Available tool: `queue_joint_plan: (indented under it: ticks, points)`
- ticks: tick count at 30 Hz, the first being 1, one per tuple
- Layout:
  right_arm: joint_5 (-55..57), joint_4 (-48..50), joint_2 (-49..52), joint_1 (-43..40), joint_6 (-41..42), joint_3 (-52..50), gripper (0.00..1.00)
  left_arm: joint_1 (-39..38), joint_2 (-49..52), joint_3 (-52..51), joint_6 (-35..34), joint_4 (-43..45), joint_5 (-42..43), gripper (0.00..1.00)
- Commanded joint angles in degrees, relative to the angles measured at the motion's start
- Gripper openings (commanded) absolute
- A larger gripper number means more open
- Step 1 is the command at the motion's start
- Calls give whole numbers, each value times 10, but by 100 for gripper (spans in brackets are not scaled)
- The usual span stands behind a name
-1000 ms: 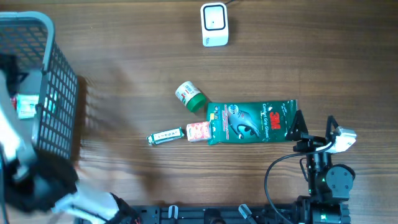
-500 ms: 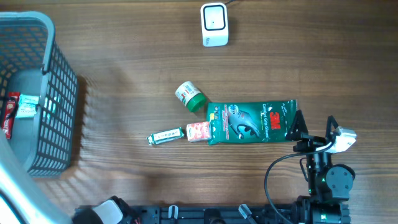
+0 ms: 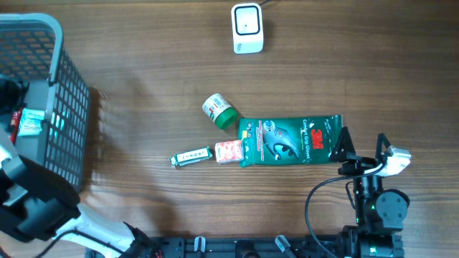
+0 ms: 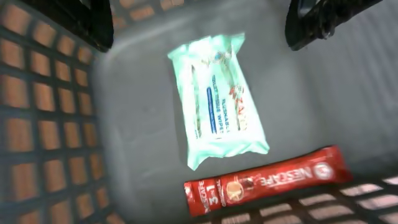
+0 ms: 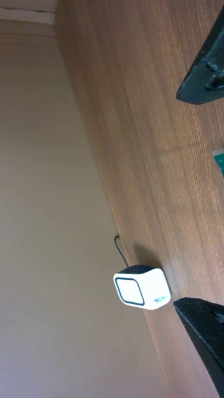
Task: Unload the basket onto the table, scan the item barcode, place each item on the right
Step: 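Reach the left gripper into the basket and grasp the mint wipes pack, then carry the mint wipes pack out and drop it beside the jar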
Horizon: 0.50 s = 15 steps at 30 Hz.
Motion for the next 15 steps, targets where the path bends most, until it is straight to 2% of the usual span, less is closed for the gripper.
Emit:
queue_joint_plan:
  ticks: [1, 12, 13, 14, 15]
  points:
    - [4, 3, -3, 2, -6, -1, 100, 3, 28, -73, 19, 54, 11, 80]
    - [4, 3, -3, 2, -6, -1, 100, 6, 32, -221, 19, 190, 16, 80]
    - [4, 3, -3, 2, -6, -1, 100, 6, 32, -233, 19, 204, 16, 71]
    - [4, 3, -3, 2, -6, -1, 100, 6, 32, -246, 18, 219, 16, 43]
    - [4, 3, -3, 2, -6, -1, 100, 6, 32, -254, 18, 227, 16, 33]
